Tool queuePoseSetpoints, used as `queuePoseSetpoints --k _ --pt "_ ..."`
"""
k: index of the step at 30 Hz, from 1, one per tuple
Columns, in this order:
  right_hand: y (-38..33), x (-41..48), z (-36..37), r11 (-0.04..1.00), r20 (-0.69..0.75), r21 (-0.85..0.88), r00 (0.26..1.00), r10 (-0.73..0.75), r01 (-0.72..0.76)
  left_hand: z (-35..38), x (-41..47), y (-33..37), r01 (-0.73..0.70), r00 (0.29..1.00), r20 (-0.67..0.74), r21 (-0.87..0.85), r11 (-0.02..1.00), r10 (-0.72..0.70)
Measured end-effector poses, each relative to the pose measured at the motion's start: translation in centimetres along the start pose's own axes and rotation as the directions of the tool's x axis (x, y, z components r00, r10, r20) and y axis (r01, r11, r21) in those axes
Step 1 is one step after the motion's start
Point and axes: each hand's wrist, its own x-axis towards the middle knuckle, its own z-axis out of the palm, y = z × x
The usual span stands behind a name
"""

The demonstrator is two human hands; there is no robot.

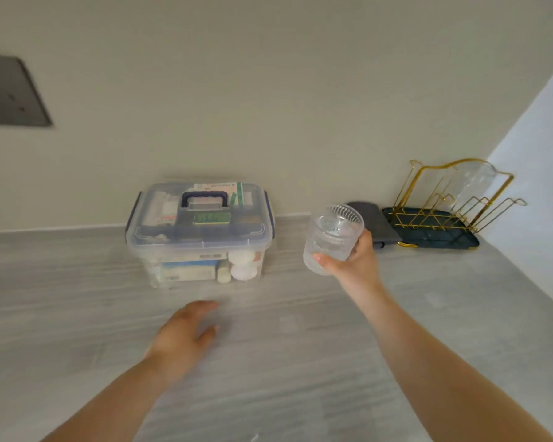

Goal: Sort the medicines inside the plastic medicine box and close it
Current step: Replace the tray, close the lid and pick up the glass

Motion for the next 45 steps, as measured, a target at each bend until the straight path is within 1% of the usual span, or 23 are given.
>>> queuePoseSetpoints --k 2,3,5,7,9,11,12,14,16,18,21,27,30,34,37,40,45 --pt "-1.6 -3.3 0.2 0.999 0.079 0.029 0.997 -0.025 0.023 -1.1 -1.9 1.6 -0.028 0.998 -0.063 -0.192 0.981 0.017" --pt "-2.4 -5.0 0.5 0.999 0.120 0.034 0.992 -0.031 0.028 -1.8 -2.8 2.3 -0.061 0.995 -0.090 -0.302 0.951 0.036" --pt "-3.9 -8.5 1.3 0.999 0.183 0.027 0.982 -0.040 0.036 -3.7 -4.7 3.8 -0.137 0.987 -0.140 -0.495 0.858 0.076" --pt "-5.1 -12.1 2.5 0.999 0.246 0.025 0.968 -0.042 0.037 -6.0 -6.8 4.5 -0.196 0.980 -0.145 -0.560 0.805 0.138" --pt "-6.3 -15.6 4.2 0.999 0.316 0.012 0.948 -0.045 0.044 -8.2 -8.9 3.9 -0.233 0.971 -0.080 -0.545 0.806 0.227" --pt "-7.5 -19.0 6.3 0.999 0.368 0.007 0.929 -0.039 0.039 -10.2 -11.1 2.7 -0.245 0.957 0.014 -0.494 0.834 0.289" --pt "-8.0 -20.6 7.5 0.999 0.387 0.014 0.922 -0.034 0.031 -11.2 -12.3 2.0 -0.240 0.952 0.057 -0.474 0.847 0.302" --pt "-8.9 -23.4 10.0 1.000 0.419 0.024 0.908 -0.019 0.010 -13.0 -14.3 -0.2 -0.214 0.955 0.091 -0.443 0.871 0.281" --pt "-9.7 -25.9 12.8 1.000 0.454 0.023 0.891 0.000 -0.011 -14.8 -16.2 -2.8 -0.176 0.971 0.074 -0.420 0.890 0.227" --pt "-10.3 -28.2 15.8 0.999 0.488 0.028 0.873 0.014 -0.032 -16.9 -18.0 -5.4 -0.146 0.985 0.026 -0.394 0.907 0.170" --pt "-11.1 -31.4 20.5 0.998 0.535 0.033 0.844 0.032 -0.058 -19.9 -20.7 -9.5 -0.106 0.994 -0.004 -0.372 0.922 0.113" --pt "-12.6 -36.6 28.9 0.995 0.645 0.071 0.764 0.010 -0.072 -24.5 -25.1 -17.1 -0.021 0.997 -0.074 -0.403 0.915 -0.010" --pt "-13.4 -39.1 32.1 0.997 0.679 0.040 0.734 0.018 -0.062 -26.0 -27.2 -20.2 0.006 0.993 -0.107 -0.410 0.912 -0.055" --pt "-14.3 -42.0 35.0 0.999 0.710 -0.018 0.703 0.036 -0.033 -27.4 -30.0 -23.2 0.027 0.983 -0.154 -0.412 0.911 -0.098" --pt "-14.4 -43.5 36.4 0.999 0.717 -0.005 0.696 0.031 -0.039 -27.8 -31.3 -24.7 0.044 0.978 -0.169 -0.407 0.913 -0.122" --pt "-14.0 -44.4 37.0 0.999 0.714 -0.001 0.700 0.033 -0.046 -27.8 -32.0 -25.6 0.046 0.979 -0.163 -0.422 0.905 -0.126" --pt "-12.9 -45.0 37.1 0.997 0.726 -0.005 0.686 0.055 -0.074 -27.6 -32.5 -25.8 0.047 0.984 -0.140 -0.408 0.912 -0.113"
